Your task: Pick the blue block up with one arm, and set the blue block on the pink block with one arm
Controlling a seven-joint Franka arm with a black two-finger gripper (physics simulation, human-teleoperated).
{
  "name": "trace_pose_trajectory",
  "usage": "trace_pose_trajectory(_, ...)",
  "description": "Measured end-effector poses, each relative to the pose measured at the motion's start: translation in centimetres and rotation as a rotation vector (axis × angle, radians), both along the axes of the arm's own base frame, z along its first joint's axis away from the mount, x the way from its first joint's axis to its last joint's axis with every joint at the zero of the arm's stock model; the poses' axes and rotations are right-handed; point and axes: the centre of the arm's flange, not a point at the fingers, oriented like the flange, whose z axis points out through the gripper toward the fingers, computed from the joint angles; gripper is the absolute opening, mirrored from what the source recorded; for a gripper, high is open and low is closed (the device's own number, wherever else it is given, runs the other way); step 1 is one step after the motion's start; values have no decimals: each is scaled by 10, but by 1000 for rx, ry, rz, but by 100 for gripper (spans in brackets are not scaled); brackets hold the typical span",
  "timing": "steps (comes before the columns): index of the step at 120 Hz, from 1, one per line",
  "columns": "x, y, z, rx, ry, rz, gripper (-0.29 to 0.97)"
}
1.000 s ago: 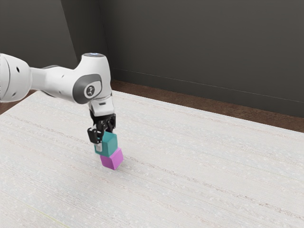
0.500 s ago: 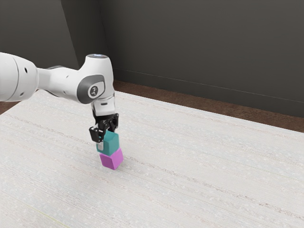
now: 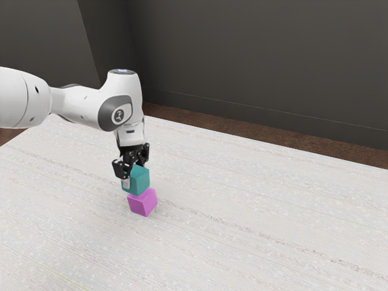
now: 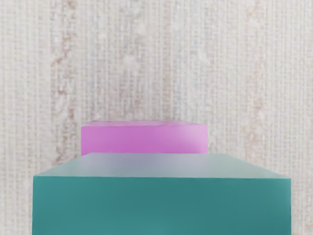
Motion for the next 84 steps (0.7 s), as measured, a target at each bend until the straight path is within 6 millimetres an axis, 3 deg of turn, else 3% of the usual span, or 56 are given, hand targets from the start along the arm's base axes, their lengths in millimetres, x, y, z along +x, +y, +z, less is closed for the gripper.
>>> trace_pose_trajectory(74, -3, -8, -3, -13, 7, -22, 36)
trace_pose_trajectory(84, -3, -8, -3, -13, 10, -23, 43)
